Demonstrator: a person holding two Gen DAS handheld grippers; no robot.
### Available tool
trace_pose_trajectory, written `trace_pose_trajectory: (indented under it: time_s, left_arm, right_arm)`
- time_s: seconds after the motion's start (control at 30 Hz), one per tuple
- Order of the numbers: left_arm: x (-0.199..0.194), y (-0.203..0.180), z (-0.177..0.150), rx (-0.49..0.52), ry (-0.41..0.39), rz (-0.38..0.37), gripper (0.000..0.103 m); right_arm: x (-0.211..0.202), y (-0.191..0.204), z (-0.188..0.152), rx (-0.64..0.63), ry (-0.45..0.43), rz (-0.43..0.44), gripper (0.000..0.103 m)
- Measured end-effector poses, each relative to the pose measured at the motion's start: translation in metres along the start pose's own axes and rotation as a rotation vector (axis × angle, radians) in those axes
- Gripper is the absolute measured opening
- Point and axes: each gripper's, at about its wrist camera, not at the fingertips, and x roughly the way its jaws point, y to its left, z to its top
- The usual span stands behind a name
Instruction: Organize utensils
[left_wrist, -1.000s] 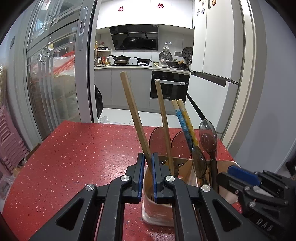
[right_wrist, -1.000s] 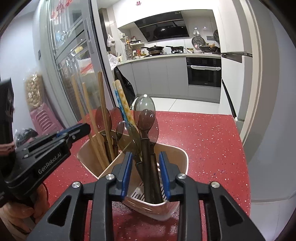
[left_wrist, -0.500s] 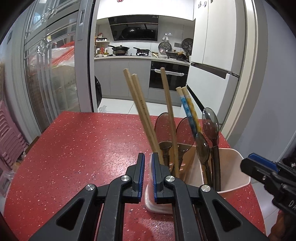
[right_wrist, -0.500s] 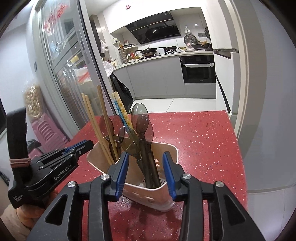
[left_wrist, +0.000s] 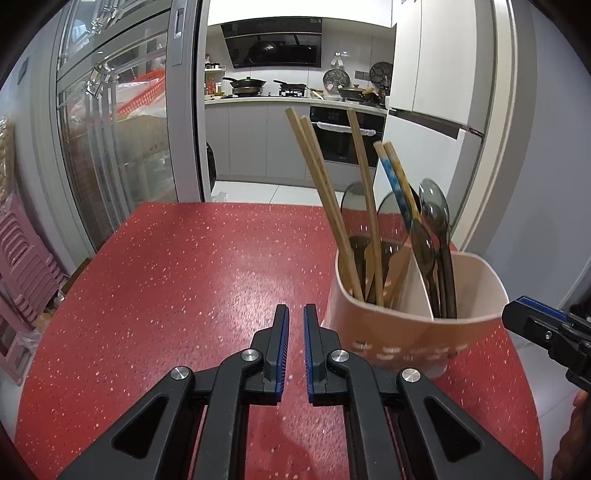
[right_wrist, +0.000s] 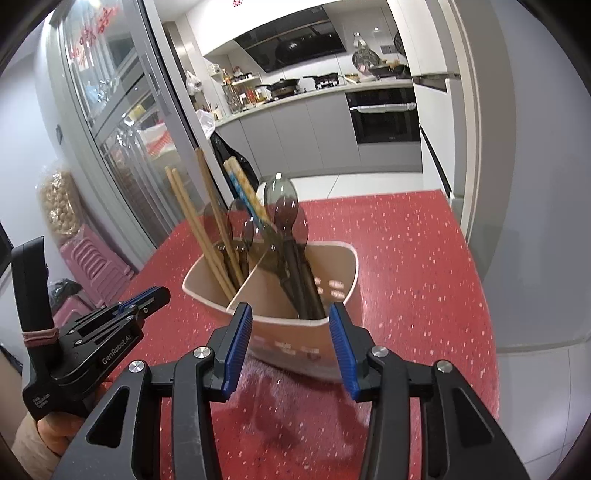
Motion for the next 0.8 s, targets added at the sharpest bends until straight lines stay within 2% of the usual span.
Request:
trace_pose_trajectory:
  time_s: [0.47, 0.67, 0.73, 0.77, 0.8]
  left_arm:
    - [-0.014, 0.006, -0.044, -0.005, 0.067, -0.024, 0.033]
    - [-0.02, 0.012, -0.063, -0.017, 0.09, -0.028, 0.034]
    - [-0.023, 0.013, -0.066, -0.02, 0.094, -0.021, 0.097]
    - [-0.025, 0.014, -0.067, -0.025, 0.085, -0.001, 0.103]
    - [-0.031, 0.015, -0.068, -0.023, 0.053, 0.014, 0.103]
  right_arm:
    - [-0.004, 0.01, -0.045, 0.029, 0.136, -0.052, 0.053]
    - [-0.007, 0.012, -0.058, 0.039, 0.159, -0.096, 0.064]
    - [-0.008, 0.012, -0.061, 0.038, 0.163, -0.117, 0.067]
    - [-0.009, 0.013, -0.063, 0.038, 0.162, -0.125, 0.07]
    - [-0.01, 0.013, -0.064, 0.039, 0.163, -0.131, 0.073]
